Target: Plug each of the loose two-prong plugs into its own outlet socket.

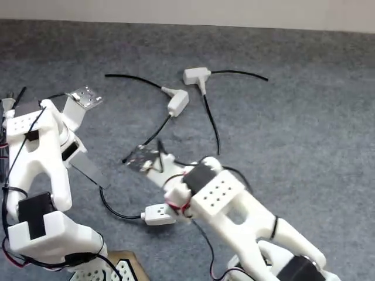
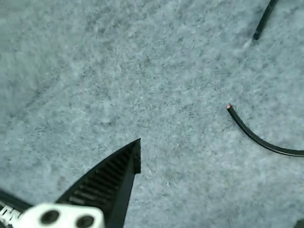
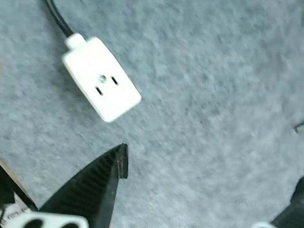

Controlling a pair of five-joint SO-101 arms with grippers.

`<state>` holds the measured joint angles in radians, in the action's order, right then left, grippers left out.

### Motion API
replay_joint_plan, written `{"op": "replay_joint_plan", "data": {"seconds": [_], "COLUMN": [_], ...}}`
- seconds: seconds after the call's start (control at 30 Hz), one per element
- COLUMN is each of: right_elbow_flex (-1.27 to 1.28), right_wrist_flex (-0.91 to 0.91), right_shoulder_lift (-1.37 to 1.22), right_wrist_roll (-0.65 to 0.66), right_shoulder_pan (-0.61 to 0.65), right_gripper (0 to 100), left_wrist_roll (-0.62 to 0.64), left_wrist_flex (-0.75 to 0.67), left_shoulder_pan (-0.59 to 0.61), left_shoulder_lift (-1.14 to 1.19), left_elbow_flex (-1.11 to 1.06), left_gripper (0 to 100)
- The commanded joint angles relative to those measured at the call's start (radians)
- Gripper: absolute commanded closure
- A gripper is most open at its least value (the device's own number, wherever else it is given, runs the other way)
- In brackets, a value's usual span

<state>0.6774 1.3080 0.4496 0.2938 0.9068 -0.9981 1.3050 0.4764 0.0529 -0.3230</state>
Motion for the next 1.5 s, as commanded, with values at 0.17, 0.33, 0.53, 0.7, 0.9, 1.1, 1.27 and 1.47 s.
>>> {"op": "replay_joint_plan", "data": {"seconds": [0.17,0.33,0.53,0.7,0.9,1.1,1.27,1.47], "right_elbow_flex": [-0.002,0.130,0.214,0.213,0.214,0.185,0.127,0.036], "right_wrist_flex": [-0.147,-0.257,-0.351,-0.363,-0.449,-0.492,-0.473,-0.404], "right_shoulder_lift": [-0.028,-0.028,-0.028,-0.028,-0.070,-0.257,-0.340,-0.460], "right_wrist_roll": [-0.101,-0.103,-0.130,-0.137,-0.166,-0.164,-0.166,-0.166], "right_shoulder_pan": [0.085,0.085,0.065,0.028,0.002,-0.004,-0.010,-0.012], "right_gripper": [50.5,50.5,50.5,50.5,50.5,50.5,50.5,50.5], "left_wrist_roll": [-0.012,-0.012,-0.012,-0.014,-0.014,-0.014,-0.014,-0.014], "left_wrist_flex": [-0.031,-0.029,-0.029,-0.029,-0.028,-0.028,-0.028,-0.028], "left_shoulder_pan": [0.048,0.070,0.107,0.134,0.140,0.142,0.143,0.143], "left_shoulder_lift": [-0.041,-0.048,-0.050,-0.050,-0.050,-0.050,-0.050,-0.050], "left_elbow_flex": [-0.007,-0.007,0.004,0.004,0.004,0.004,0.004,0.005], "left_gripper": [32,32,32,32,32,32,32,32]}}
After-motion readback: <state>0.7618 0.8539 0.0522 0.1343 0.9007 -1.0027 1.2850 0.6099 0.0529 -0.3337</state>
